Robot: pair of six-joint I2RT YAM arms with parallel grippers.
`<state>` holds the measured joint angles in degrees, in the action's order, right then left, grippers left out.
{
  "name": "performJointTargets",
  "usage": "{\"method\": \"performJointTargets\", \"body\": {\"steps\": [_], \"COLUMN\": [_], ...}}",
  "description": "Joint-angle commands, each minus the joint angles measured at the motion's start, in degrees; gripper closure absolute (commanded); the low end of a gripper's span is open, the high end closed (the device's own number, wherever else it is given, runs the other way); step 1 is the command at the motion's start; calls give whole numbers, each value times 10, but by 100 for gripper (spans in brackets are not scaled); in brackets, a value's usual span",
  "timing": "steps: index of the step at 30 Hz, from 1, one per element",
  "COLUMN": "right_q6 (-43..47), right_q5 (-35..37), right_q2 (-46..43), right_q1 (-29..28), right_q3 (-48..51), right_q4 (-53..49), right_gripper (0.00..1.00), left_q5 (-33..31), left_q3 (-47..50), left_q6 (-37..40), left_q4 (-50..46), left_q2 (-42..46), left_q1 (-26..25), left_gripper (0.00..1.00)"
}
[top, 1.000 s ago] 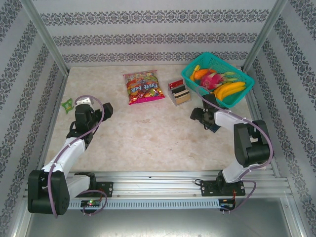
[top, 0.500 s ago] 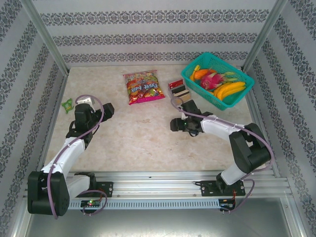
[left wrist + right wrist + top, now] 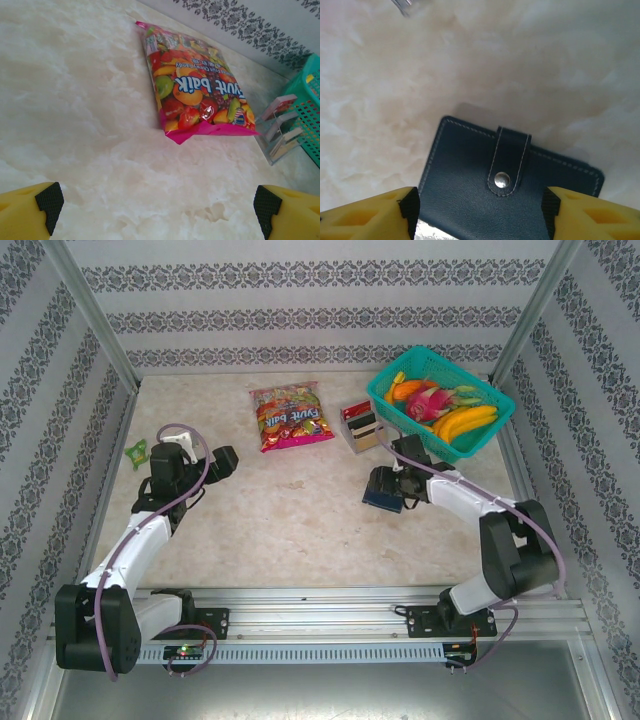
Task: Put the credit cards into the card holder
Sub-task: Move the card holder to the bottom-center of the table.
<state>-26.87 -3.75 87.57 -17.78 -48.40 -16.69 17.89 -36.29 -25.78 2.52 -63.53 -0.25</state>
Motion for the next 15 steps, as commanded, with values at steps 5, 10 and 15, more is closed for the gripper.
{"method": "performJointTargets", "body": {"steps": [5, 10, 15], "right_q6": [-85, -214, -385], "right_q5": [-9, 13, -29], "right_q2": [30, 24, 18], "right_q1": [-34, -91, -168], "right_q3": [28, 64, 112], "right_q4": [-5, 34, 164], "right_gripper": [32, 31, 33], "left_q5": [36, 50, 71], "left_q3": [-8, 0, 3], "left_q6": [-10, -65, -113], "left_q4": [-22, -10, 14], "left_q2": [-2, -20, -56], "left_q1": [7, 5, -13], "left_gripper": [0, 0, 0]}}
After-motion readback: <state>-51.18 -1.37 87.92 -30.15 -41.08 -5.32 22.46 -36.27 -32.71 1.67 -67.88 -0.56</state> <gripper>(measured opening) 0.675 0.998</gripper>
